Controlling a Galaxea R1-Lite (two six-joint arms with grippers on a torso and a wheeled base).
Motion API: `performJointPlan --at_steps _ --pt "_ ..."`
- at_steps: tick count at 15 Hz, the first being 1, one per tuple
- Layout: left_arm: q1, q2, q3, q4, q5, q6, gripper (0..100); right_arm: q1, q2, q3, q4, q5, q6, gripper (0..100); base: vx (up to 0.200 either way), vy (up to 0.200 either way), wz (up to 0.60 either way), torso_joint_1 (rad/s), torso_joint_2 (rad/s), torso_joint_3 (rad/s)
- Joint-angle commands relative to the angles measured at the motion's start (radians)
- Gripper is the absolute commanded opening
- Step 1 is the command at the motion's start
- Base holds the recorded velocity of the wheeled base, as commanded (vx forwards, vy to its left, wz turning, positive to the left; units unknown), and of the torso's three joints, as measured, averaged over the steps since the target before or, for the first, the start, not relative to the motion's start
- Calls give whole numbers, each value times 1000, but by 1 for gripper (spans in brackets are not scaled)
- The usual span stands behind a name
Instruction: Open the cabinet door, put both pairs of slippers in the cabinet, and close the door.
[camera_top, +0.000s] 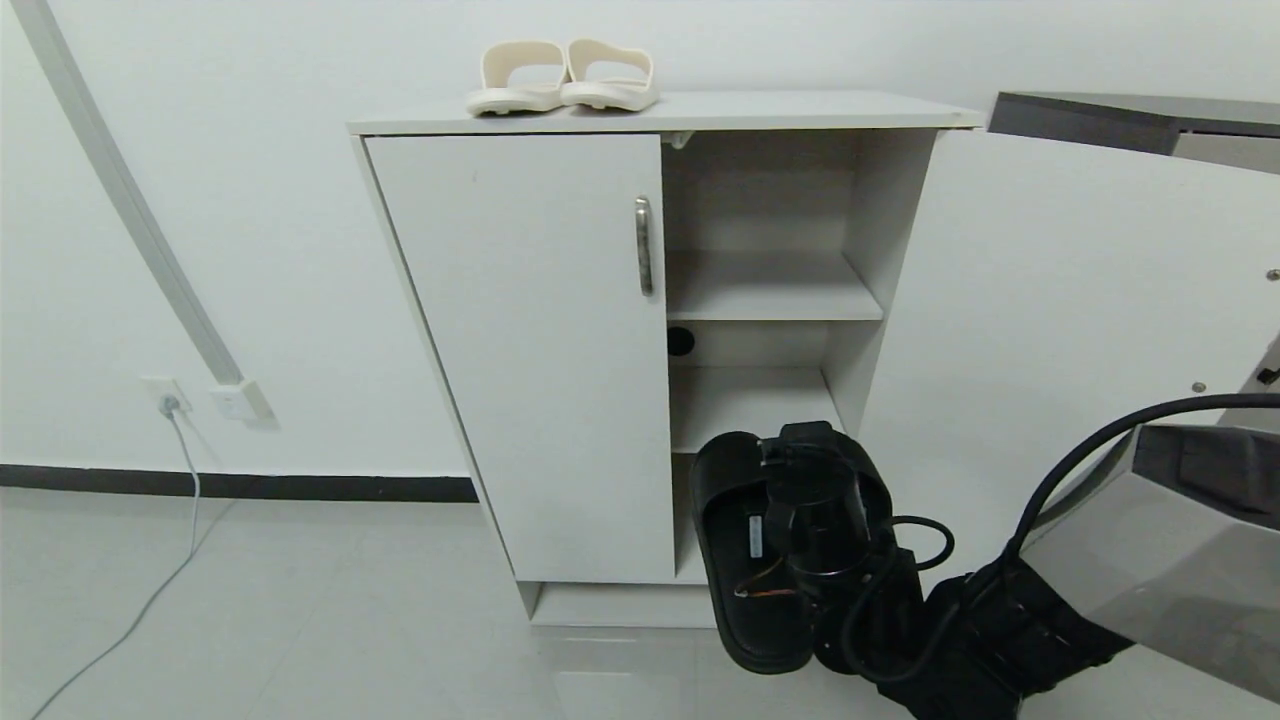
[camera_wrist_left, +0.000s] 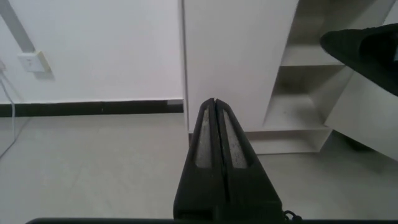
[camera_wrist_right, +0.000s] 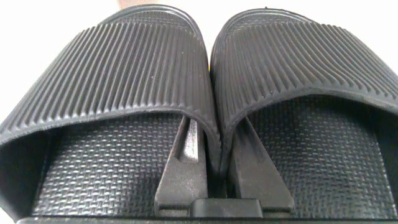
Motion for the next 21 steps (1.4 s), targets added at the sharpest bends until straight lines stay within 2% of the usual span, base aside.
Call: performJointPlan --at_steps 1,16,21 --pt "-1 2 0 0 0 0 0 -5 19 -2 0 3 6 0 0 0 0 0 0 0" --pt "-1 2 0 0 -1 1 0 -20 63 -7 -22 5 10 0 0 0 0 0 0 0" --pt "1 2 0 0 -3 3 0 -20 76 -7 -51 7 9 0 0 0 0 2 1 -159"
